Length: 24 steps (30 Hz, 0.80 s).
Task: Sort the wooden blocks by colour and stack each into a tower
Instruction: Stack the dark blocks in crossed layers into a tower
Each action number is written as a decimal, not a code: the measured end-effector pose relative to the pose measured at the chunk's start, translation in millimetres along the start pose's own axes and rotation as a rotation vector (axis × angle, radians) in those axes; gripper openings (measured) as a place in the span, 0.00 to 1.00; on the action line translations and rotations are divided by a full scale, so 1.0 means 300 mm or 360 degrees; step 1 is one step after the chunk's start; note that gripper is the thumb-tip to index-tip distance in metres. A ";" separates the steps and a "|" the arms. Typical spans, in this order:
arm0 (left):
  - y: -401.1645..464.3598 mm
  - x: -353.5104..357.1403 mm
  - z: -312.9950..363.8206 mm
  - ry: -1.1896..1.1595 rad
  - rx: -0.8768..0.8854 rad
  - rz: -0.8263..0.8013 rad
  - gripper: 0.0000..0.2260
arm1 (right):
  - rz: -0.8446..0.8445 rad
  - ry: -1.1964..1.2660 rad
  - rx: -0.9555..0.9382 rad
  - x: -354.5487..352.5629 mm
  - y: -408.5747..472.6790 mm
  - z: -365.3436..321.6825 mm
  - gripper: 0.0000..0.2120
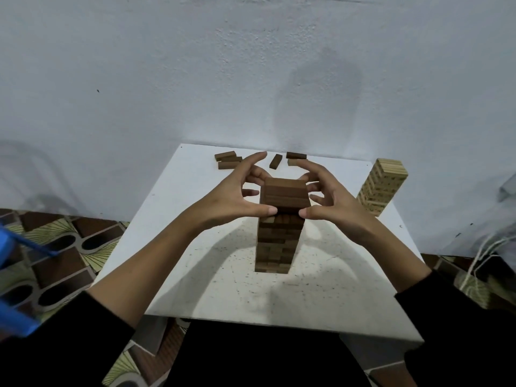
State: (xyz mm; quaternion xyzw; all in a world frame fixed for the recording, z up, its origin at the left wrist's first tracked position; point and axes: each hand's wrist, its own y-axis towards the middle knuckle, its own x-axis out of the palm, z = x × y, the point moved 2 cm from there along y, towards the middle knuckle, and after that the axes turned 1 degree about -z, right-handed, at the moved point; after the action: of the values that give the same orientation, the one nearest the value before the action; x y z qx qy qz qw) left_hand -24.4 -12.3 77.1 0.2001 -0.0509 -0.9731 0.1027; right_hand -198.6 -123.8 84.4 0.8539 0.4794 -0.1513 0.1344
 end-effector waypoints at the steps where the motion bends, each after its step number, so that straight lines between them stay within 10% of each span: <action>1: 0.000 0.001 -0.001 0.0006 -0.0008 -0.0007 0.47 | -0.0005 -0.0012 -0.0002 0.000 -0.001 0.000 0.38; 24: -0.005 0.031 -0.010 0.0117 0.0031 -0.0033 0.46 | -0.0068 -0.0398 -0.0113 0.014 0.002 0.001 0.43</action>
State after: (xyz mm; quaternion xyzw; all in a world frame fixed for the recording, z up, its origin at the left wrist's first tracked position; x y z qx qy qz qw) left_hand -31.8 -13.1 70.7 0.2373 -0.0544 -0.9655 0.0923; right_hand -196.0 -121.0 82.6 0.8127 0.4820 -0.2423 0.2201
